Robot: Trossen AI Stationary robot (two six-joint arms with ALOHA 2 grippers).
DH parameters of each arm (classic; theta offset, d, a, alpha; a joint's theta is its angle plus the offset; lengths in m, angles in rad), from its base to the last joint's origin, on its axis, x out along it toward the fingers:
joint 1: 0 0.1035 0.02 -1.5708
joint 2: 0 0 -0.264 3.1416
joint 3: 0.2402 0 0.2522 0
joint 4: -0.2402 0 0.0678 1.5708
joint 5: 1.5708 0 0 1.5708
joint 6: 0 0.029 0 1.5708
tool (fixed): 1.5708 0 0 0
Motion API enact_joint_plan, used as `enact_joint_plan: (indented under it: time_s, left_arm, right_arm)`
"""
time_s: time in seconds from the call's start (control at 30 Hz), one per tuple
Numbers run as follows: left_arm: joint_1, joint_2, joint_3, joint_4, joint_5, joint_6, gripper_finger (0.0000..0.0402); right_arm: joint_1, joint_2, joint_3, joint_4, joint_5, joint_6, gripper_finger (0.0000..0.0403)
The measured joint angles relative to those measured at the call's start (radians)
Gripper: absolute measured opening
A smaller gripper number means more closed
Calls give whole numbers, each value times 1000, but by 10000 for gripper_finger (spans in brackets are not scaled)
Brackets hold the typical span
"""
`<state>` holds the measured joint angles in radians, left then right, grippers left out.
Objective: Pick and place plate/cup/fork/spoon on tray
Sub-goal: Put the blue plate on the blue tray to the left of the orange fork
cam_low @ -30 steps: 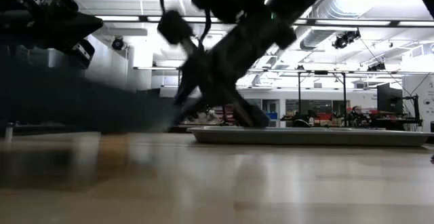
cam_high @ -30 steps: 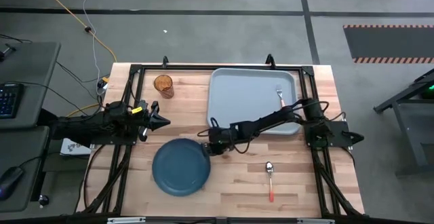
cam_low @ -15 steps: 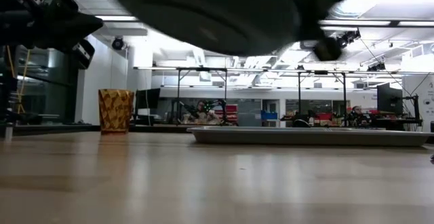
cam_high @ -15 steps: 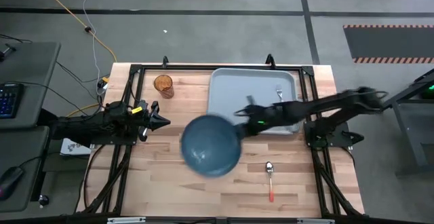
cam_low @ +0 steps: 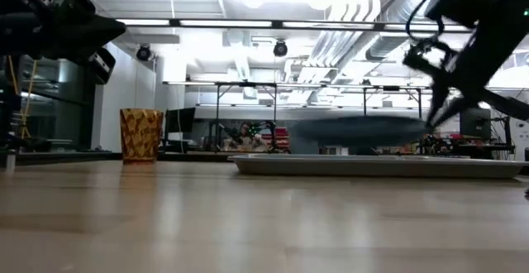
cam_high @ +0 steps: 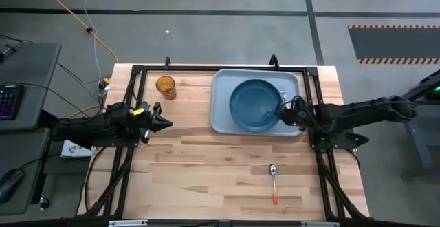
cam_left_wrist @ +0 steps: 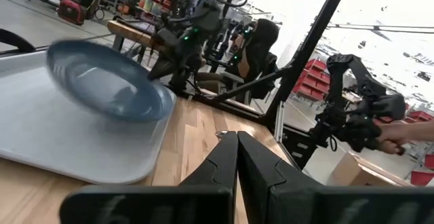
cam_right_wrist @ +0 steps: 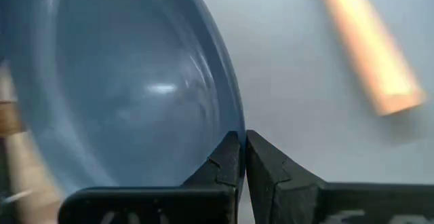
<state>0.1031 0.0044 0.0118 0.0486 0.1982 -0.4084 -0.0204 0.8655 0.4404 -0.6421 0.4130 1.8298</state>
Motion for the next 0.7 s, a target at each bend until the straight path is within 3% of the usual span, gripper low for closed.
enact_joint_plan:
  time_s: [0.4,0.7]
  left_arm:
    - [0,0,0,0,0,0,0]
    - [0,0,0,0,0,0,0]
  right_arm:
    - [-235,19,-2,-29,-119,-196,0]
    - [-321,47,-1,20,-212,-265,0]
